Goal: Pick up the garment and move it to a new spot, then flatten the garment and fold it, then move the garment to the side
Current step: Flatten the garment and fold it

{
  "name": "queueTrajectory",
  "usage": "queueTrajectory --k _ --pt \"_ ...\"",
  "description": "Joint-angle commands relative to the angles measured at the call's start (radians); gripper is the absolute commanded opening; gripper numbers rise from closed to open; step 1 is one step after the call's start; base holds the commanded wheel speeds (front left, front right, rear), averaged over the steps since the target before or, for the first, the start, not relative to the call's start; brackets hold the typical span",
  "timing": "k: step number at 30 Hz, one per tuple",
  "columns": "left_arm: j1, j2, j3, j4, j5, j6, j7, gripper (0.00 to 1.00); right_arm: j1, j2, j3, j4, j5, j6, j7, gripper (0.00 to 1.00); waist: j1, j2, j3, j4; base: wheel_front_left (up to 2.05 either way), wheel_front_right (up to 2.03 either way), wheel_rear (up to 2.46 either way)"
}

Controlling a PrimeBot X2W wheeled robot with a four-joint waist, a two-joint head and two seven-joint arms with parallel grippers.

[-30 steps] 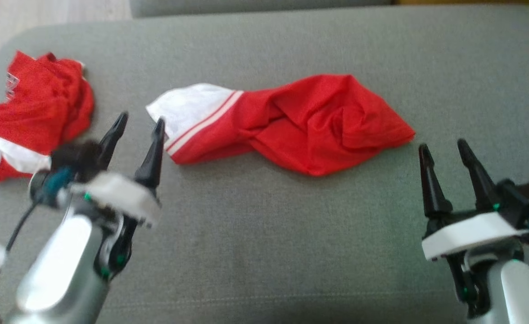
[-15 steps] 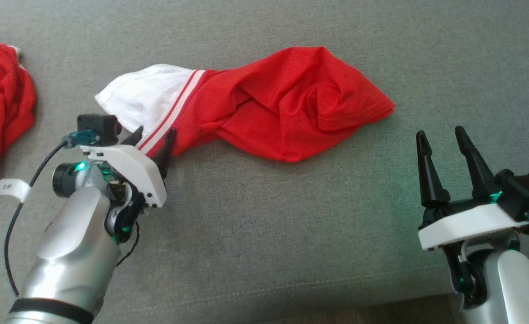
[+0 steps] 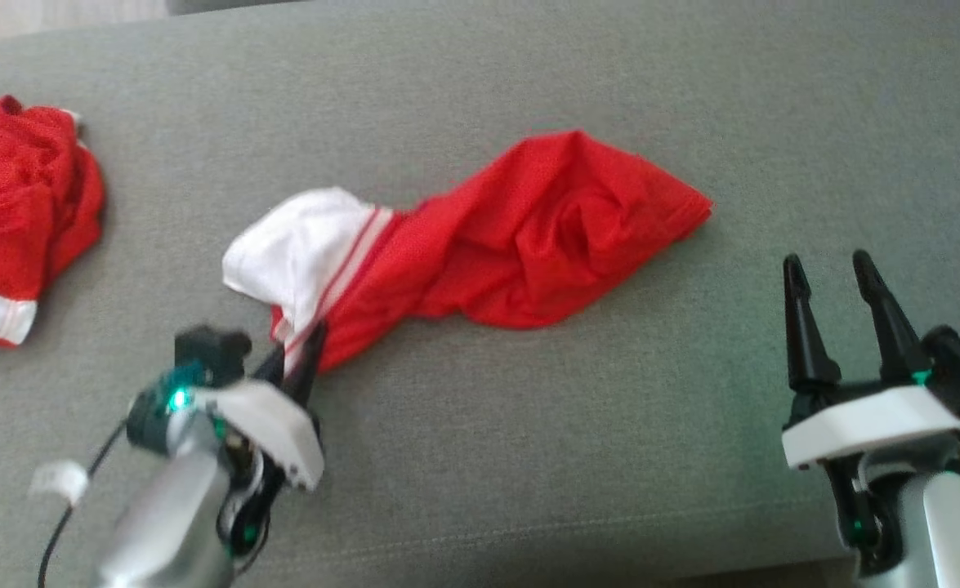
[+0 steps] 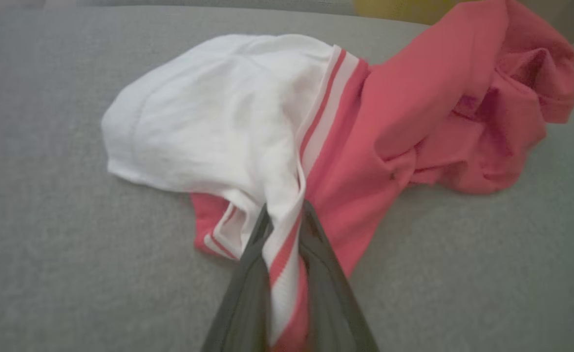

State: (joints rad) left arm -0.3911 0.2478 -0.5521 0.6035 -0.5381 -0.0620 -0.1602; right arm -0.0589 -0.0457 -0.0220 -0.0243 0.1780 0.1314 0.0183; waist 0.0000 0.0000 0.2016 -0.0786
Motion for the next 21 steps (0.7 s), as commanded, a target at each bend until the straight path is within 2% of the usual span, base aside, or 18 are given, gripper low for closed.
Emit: queueTrajectory --k 1,7,8,9,13,21 --pt "0.009 0.047 0.027 -0.056 0.011 0.012 -0.014 0.00 0.001 -0.004 0.012 -0.042 0.011 -0.001 0.006 1.00 0.0000 0.0000 -0.010 0.015 0.00 0.00 0.00" --pt "0.106 0.081 0.024 -0.148 0.006 0.039 -0.013 0.00 0.023 -0.004 0.002 -0.055 0.021 -0.001 0.017 1.00 0.0000 0.0000 -0.012 0.032 0.00 0.00 0.00" --pt "0.116 0.084 0.027 -0.156 0.002 0.045 -0.012 0.35 0.025 -0.004 0.002 -0.056 0.022 -0.001 0.018 1.00 0.0000 0.0000 -0.012 0.032 0.00 0.00 0.00" --pt "0.124 0.085 0.029 -0.164 -0.001 0.050 -0.011 1.00 0.027 -0.004 0.002 -0.057 0.023 -0.001 0.018 1.00 0.0000 0.0000 -0.013 0.033 0.00 0.00 0.00" --pt "0.148 0.079 0.050 -0.192 -0.022 0.073 -0.024 1.00 0.026 -0.004 0.002 -0.059 0.024 -0.001 0.019 1.00 0.0000 0.0000 -0.018 0.033 0.00 0.00 0.00" --pt "0.200 0.064 0.143 -0.327 -0.020 0.173 -0.091 1.00 0.025 -0.004 -0.002 -0.059 0.010 -0.001 0.027 1.00 0.0000 0.0000 -0.062 0.057 0.00 0.00 0.00"
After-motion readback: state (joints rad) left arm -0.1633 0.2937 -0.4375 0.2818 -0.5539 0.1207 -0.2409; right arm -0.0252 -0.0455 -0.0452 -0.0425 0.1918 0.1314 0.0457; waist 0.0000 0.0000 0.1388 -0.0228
